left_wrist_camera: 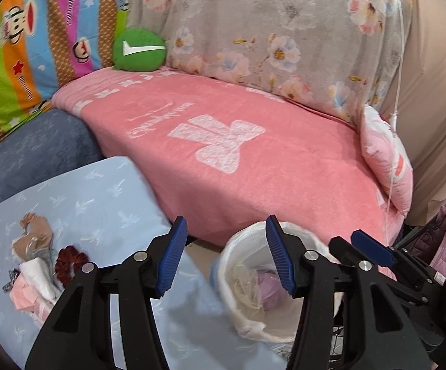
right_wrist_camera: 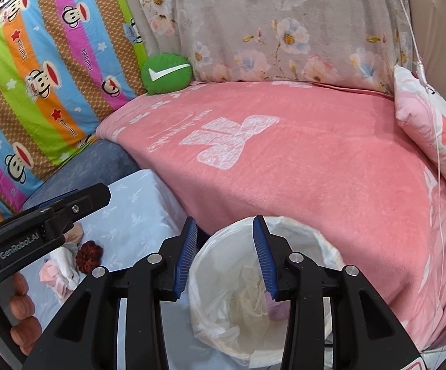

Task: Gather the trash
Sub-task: 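Open both tools to drop the tulle and purple cloth into the bin, then move both open tools back over the remaining pile on the table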

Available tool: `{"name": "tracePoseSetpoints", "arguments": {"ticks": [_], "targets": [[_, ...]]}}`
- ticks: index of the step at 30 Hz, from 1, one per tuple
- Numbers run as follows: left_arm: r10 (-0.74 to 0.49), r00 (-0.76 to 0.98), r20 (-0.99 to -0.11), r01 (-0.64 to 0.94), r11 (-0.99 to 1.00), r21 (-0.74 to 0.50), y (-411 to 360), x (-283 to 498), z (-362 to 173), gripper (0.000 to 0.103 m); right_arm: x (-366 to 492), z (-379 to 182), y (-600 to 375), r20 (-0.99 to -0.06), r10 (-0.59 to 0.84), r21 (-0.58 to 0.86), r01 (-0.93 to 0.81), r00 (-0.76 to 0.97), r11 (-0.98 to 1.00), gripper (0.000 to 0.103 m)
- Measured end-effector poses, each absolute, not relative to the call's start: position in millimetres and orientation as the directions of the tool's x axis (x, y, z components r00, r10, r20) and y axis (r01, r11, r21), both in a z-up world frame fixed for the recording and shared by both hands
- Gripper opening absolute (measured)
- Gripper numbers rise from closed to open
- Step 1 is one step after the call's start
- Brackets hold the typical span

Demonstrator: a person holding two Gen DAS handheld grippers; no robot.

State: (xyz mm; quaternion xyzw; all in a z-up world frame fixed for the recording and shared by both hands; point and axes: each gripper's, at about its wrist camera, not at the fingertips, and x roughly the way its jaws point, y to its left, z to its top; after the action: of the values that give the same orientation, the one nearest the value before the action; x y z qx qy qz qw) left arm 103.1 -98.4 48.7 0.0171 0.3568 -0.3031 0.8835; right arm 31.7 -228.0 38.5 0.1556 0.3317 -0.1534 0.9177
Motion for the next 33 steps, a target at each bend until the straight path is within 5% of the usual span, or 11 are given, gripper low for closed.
{"name": "tracePoseSetpoints", "arguments": {"ticks": [22,28,33], "targets": [[-0.239,0.642,-0.729,0.218,0.968,-0.125,60,117,-15,0.067,84,-4,-83,-0.725,0.008,0.171,0.169,0.689,0.971,0.038],[-0.180,0.650,-0.738,0.151,0.983,-0.107,100,121,-24,0.080,100,-14,-45,-0.738,0.042,0.167,0.122,0.673,0.978,0.038],[-0.150,0.644,-0.750,0.096,0.989,-0.116,136,129,-33,0.082,114,-18,-18,-0.739,0.060,0.158,0.086,0.671,0.984,0.047]]}}
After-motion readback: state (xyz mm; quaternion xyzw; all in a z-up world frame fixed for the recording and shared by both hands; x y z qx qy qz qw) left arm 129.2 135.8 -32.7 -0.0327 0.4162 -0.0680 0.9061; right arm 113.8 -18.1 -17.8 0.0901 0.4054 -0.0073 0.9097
